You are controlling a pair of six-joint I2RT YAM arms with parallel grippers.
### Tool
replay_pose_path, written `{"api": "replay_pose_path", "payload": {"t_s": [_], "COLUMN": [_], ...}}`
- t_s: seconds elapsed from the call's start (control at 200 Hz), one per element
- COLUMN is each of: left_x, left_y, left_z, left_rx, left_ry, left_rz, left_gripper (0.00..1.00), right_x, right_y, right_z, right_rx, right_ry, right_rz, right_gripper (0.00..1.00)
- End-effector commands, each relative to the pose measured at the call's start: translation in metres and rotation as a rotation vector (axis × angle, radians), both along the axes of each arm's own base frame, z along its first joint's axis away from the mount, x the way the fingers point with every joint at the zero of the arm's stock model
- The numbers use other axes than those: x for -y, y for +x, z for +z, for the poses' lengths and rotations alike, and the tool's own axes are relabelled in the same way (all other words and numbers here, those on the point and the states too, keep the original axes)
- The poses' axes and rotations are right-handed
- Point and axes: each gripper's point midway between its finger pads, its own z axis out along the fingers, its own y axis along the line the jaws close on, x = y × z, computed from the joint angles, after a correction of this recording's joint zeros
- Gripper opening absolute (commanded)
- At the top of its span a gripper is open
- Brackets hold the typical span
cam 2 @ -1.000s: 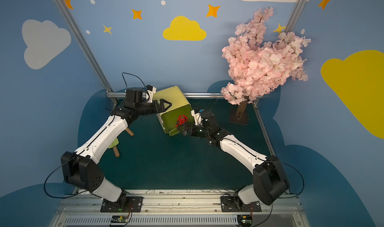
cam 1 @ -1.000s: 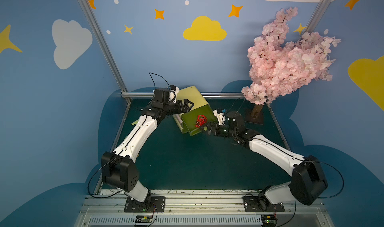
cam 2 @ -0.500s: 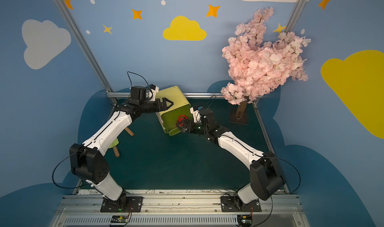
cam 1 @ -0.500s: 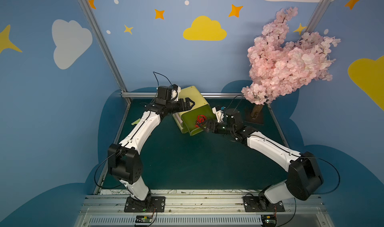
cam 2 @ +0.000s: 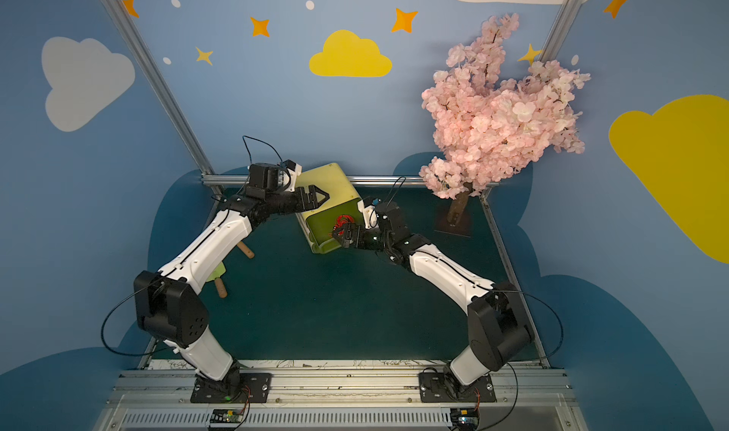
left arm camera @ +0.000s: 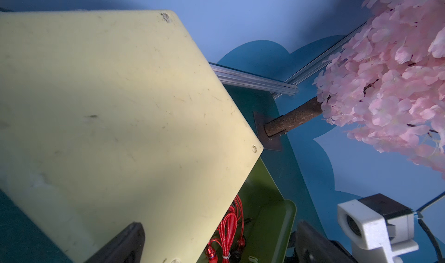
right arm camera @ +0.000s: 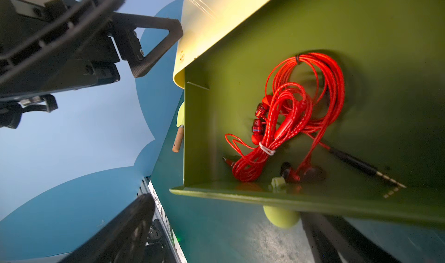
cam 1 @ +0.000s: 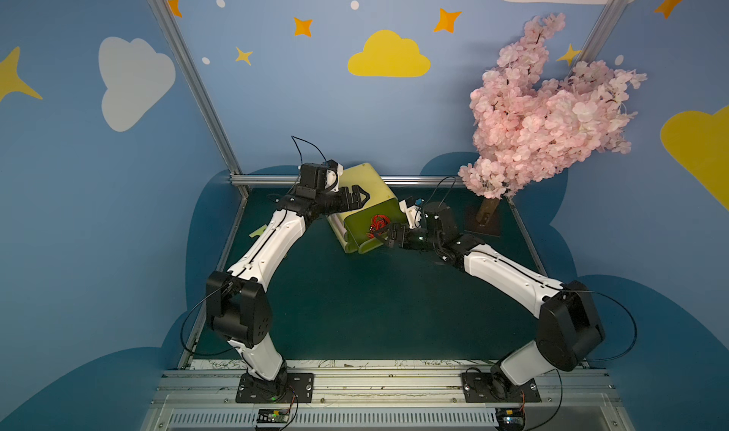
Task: Place the wired earphones into the drawer by color
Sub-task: Close the drawer in the storage box.
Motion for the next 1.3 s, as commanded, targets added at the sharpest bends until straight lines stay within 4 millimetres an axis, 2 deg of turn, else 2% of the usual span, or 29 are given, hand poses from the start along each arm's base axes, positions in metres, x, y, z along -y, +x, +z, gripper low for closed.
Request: {"api": "replay_pose_path", "payload": {"t_s": [0.0,0.34,1.292], "left_x": [-0.007,-0.008,-0.006], "left_y": [-0.005,-0.008,-0.008], "left_z": [-0.008,-0.014,-0.010], "left_rx": [-0.032,-0.047,-0.052], "left_ry": [0.024,0.024,-0.002], "left_rz": [0.011,0.020,0.021], "left_gripper": [1.00,1.00,1.00], "right_x": [-0.007,-0.017,-0.042], "right_y": [0.016,0.031,0.073], "right_z": [0.024,0.028,0.033], "right_rx": [0.098,0.130,0.353], "right_ry": [0.037,0.056,0.097], "right_rz": [-0.005,-0.002,-0.027], "right_gripper": [0.98,0.98,0.98]}}
